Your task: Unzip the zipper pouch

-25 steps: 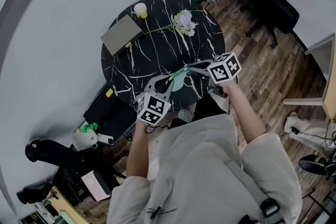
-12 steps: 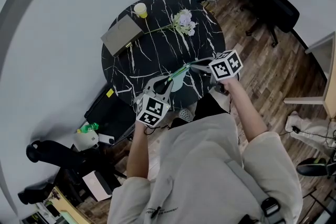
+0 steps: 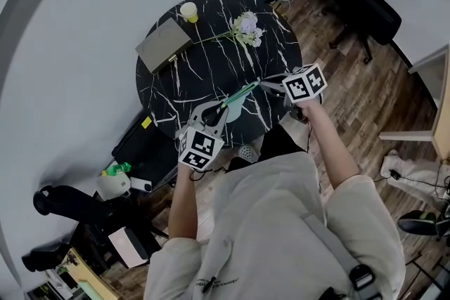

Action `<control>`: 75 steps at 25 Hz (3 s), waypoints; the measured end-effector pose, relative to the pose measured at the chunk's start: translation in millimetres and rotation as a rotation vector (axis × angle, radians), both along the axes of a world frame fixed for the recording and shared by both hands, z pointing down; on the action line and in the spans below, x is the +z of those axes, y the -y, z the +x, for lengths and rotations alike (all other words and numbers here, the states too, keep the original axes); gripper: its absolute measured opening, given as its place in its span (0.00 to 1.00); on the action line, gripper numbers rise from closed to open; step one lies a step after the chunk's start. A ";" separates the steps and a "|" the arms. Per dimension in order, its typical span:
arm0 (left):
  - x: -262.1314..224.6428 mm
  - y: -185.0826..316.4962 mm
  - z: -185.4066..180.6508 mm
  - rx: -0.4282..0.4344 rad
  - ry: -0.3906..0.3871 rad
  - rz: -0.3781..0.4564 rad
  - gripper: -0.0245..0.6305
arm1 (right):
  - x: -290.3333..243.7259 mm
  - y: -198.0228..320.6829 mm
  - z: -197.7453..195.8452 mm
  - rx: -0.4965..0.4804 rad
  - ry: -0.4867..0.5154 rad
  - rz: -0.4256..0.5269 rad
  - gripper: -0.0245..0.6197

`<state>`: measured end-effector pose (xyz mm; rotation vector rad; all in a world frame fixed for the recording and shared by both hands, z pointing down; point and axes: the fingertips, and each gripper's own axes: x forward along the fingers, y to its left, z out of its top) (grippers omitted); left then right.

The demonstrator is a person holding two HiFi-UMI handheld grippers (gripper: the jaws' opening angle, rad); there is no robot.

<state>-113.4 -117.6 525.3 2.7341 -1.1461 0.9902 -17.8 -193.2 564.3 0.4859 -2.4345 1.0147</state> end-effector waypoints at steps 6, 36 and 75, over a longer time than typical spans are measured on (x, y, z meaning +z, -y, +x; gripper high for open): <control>-0.9 -2.4 0.1 -0.009 -0.008 0.003 0.12 | 3.6 5.9 7.0 0.019 -0.012 -0.002 0.05; -11.0 23.4 -38.3 -0.222 -0.164 -0.010 0.12 | -32.6 -22.8 -29.6 0.035 0.062 0.218 0.18; -14.0 22.6 -66.7 -0.333 -0.370 -0.055 0.12 | -52.3 -42.2 -62.0 0.214 0.069 0.517 0.05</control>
